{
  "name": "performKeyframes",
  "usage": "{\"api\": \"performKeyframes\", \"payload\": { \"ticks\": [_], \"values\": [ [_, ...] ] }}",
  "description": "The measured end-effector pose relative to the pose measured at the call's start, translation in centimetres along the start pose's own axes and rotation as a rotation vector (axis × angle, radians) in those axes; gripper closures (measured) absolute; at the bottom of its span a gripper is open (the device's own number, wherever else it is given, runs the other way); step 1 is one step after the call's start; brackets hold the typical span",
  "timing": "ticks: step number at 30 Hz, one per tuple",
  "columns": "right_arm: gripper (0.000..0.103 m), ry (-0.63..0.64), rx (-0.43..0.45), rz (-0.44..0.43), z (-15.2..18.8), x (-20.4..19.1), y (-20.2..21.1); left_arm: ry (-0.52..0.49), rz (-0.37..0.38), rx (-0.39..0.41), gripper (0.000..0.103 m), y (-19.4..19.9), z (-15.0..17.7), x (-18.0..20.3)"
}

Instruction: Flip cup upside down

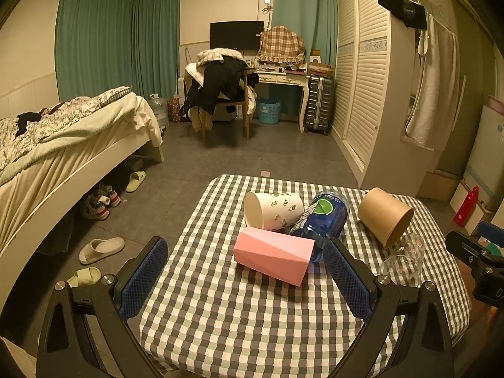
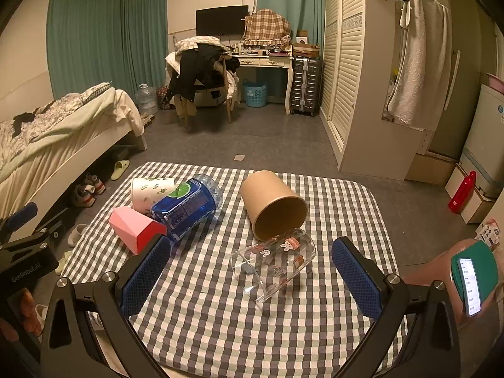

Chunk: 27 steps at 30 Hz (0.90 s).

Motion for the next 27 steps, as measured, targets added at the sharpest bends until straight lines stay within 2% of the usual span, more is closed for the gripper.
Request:
{"api": "performKeyframes", "payload": {
  "ticks": [27],
  "values": [
    [0.0,-0.002,0.015,-0.008,-0.55,-0.59,0.87,-0.002,-0.002,-0.002,0.001,0.04,0.13,0.1]
  ]
}}
Point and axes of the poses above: each gripper's, at about its wrist camera, not at the fingertips, and y roughly against the way its jaws point, x to its right, z to its underside, the point moved 10 cm from there along -y, roughly the way its jaws point, and after that the axes turned 9 degrees about z, right-handed, at the moved point
